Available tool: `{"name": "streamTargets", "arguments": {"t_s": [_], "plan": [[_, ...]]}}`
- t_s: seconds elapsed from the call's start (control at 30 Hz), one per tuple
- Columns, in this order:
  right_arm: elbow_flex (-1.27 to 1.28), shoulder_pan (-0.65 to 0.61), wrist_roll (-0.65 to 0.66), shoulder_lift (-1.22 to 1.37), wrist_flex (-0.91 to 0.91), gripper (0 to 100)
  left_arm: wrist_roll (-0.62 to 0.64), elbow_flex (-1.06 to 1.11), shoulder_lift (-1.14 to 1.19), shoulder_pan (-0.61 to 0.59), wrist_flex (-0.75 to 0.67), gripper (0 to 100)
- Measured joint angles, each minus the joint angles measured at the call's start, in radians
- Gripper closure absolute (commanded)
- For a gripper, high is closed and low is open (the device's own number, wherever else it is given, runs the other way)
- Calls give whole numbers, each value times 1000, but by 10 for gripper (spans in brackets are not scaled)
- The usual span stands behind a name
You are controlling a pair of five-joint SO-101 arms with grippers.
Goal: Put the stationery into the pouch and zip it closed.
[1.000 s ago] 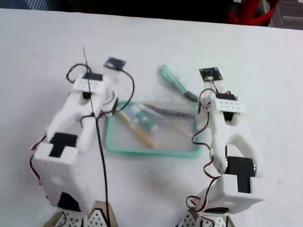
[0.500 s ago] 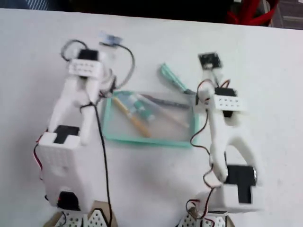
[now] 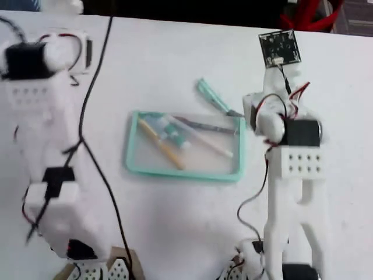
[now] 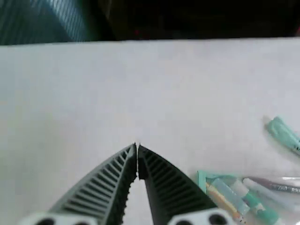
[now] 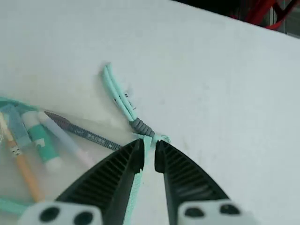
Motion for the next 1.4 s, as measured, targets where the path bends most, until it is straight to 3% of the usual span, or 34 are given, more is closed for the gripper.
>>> {"name": "streamTargets", "arguments": {"t_s": [0.23, 0.43, 0.67, 1.0, 1.4], "plan": [[0, -3, 0, -219, 40, 950, -2, 84, -350, 0, 0, 976], [-2, -8, 0, -493, 115, 950, -2, 525, -789, 60, -25, 976], [58, -8, -152, -812, 117, 947, -2, 1154, -1293, 69, -310, 976], [278, -2, -161, -1160, 117, 946, -3, 1949, -1990, 69, -661, 976], [500, -2, -161, -1266, 117, 946, -3, 2239, -2065, 69, -637, 976]]}}
